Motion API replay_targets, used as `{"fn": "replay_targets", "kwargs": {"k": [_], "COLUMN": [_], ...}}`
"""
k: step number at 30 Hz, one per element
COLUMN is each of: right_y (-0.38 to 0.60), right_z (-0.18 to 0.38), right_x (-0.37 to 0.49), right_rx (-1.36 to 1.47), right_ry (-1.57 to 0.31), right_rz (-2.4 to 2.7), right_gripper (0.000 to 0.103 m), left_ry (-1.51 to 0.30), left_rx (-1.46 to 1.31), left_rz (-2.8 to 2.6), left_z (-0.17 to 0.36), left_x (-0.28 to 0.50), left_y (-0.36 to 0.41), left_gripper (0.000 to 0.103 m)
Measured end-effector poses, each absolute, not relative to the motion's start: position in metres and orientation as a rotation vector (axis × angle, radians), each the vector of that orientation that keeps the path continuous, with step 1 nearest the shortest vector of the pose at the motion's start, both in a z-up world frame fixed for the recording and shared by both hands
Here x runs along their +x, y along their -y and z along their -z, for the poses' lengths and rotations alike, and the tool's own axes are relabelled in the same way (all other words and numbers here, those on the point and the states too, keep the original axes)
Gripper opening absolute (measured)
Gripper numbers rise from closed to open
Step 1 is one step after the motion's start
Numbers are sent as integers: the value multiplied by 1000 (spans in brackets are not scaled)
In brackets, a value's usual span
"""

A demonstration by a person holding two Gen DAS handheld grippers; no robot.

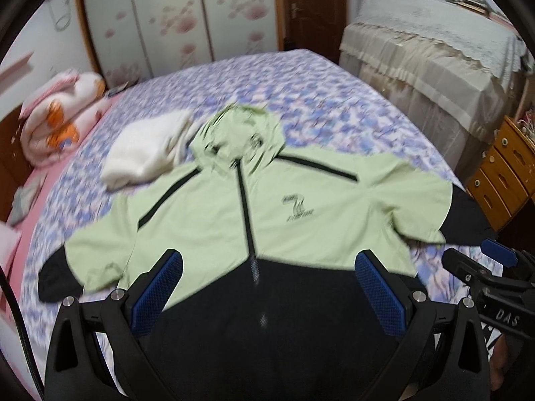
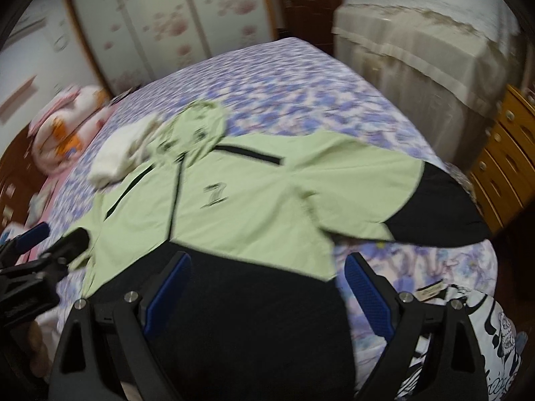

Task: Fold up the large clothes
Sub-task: 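Grasp the black sleeve cuff with the right gripper, then fold the held black sleeve across the jacket's chest with the right gripper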

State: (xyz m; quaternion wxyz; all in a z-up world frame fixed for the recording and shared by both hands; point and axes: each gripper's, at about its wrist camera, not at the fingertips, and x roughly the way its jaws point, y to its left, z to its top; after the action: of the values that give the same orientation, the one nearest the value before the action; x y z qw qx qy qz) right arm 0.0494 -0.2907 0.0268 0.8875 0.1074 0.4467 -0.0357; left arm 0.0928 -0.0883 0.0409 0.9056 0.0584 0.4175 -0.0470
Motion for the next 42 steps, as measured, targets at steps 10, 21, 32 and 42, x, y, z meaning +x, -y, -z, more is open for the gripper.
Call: {"fn": "replay_targets", "kwargs": {"k": [10, 21, 32, 42], "right_y": [407, 541, 589, 557], "right_z": [15, 99, 130, 57], "right_x": [61, 49, 65, 90], "right_rx": [444, 751, 833, 665], "right_ry": [-925, -928, -899, -710], "right_rz": [318, 579, 656, 576], "right_gripper": [93, 84, 67, 7], "left_ry": [-663, -809, -939, -977], "left_rx": [176, 243, 206, 166], "left_rz": [228, 243, 286, 286], "left_z": [-35, 43, 68, 66], "left_x": [145, 208, 229, 218], "left_y": [177, 255, 271, 240], "left_gripper": [102, 102, 87, 46]}}
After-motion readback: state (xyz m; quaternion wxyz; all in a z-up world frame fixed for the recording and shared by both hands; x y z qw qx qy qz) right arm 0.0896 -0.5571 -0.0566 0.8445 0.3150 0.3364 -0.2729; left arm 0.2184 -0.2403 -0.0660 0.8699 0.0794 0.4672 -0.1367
